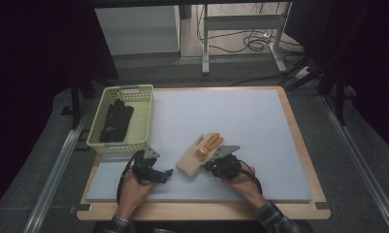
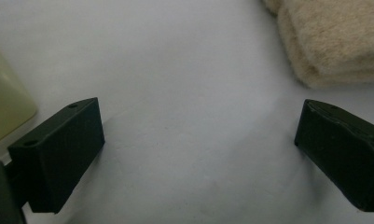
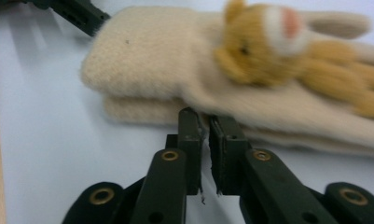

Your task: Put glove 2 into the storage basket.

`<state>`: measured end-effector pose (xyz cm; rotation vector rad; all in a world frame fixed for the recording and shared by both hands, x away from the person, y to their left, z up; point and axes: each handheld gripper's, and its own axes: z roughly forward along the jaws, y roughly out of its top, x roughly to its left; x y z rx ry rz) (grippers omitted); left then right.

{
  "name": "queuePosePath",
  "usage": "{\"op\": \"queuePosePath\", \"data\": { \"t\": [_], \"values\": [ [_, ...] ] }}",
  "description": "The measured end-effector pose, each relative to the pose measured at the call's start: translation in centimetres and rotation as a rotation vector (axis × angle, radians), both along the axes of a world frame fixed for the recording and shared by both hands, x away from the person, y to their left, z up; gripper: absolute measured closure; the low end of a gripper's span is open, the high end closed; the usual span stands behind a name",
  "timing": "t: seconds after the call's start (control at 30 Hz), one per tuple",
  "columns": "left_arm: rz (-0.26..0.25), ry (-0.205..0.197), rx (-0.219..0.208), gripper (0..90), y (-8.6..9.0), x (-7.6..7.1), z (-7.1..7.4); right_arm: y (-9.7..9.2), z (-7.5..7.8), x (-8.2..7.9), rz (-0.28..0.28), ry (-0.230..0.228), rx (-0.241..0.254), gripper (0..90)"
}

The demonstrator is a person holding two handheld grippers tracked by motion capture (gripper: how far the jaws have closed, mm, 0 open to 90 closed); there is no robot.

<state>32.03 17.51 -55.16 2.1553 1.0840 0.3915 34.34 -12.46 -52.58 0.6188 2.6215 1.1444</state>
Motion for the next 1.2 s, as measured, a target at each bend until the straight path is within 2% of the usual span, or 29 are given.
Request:
{"op": "queuePosePath", "data": {
  "t": [0.33, 0.53, 0.73, 0.8, 0.87, 0.9, 1.0, 1.1, 1.2],
  "values": [
    [0.005, 0.006, -0.004, 1.6, 0.0, 0.0, 0.0, -5.2, 1.0, 0.7, -0.141, -0.033, 0.02, 64.8],
    [0.009, 0.007, -0.011, 1.7, 0.0, 0.0, 0.0, -7.8, 0.7, 1.3, -0.214, -0.039, 0.021, 48.6],
    [0.007, 0.007, -0.009, 1.7, 0.0, 0.0, 0.0, -10.2, 0.2, 2.1, -0.293, -0.045, -0.001, 34.7],
    [0.004, 0.009, -0.009, 1.7, 0.0, 0.0, 0.1, -10.7, -0.1, 2.3, -0.306, -0.05, -0.017, 32.6],
    [0.001, 0.025, -0.015, 1.4, 0.0, 0.0, 0.3, -11.1, -0.4, 2.4, -0.315, -0.072, -0.052, 28.9],
    [-0.002, 0.03, -0.023, 1.1, 0.1, 0.0, 0.6, -11.2, -0.5, 2.5, -0.318, -0.062, -0.036, 28.6],
    [-0.007, 0.023, -0.061, 0.7, 0.0, -0.3, 1.6, -11.4, -0.5, 2.9, -0.333, -0.026, -0.029, 25.2],
    [-0.027, 0.026, -0.088, 0.3, -0.6, -0.3, 2.6, -11.5, -0.6, 3.0, -0.337, -0.018, -0.025, 24.9],
    [-0.055, 0.037, -0.078, 0.0, -1.9, 0.1, 3.4, -11.5, -0.6, 3.0, -0.337, -0.018, -0.023, 24.9]
  ]
}}
